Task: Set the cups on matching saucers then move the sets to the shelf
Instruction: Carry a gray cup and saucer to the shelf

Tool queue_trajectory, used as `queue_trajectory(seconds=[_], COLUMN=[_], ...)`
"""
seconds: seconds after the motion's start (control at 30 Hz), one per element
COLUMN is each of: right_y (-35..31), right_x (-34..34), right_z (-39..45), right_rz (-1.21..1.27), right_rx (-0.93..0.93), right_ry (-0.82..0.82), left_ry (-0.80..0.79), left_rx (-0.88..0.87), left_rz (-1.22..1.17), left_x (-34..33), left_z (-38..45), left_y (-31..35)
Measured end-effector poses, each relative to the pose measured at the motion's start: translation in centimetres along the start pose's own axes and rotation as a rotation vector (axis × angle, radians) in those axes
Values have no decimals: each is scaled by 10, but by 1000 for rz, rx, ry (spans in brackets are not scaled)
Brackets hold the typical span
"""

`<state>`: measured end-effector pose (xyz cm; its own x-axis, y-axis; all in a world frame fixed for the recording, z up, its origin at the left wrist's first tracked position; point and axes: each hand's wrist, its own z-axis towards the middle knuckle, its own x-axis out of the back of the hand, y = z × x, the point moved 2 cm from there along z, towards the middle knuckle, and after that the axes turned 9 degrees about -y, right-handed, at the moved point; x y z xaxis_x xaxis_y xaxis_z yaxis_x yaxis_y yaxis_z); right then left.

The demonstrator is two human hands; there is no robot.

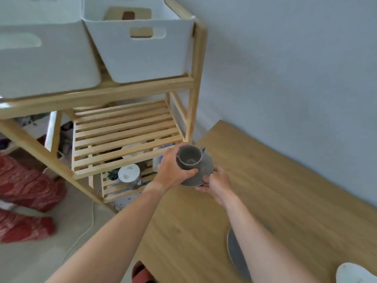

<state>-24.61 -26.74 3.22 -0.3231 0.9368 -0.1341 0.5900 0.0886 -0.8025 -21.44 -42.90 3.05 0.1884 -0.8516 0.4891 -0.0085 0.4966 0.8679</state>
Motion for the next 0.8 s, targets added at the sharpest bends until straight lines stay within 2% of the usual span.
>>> queue_trajectory(seconds=[0.2, 0.43, 0.63, 0.8], right_y=[25, 36, 15, -2], right_x=[-112, -220, -275, -304], right_z=[62, 149, 213, 253], right_rz=[-56, -168, -368, -487], right_rx=[-56, -46, 4, 71], right_ry=[-77, -145, -151, -116], left_ry=[50, 111, 204, 265], left_rx=[107, 144, 222, 251], left_rz=[118, 128, -8, 0], left_x=[91, 178, 222, 242], left_z=[-5, 19, 53, 82], left_y=[-87, -178, -237, -268])
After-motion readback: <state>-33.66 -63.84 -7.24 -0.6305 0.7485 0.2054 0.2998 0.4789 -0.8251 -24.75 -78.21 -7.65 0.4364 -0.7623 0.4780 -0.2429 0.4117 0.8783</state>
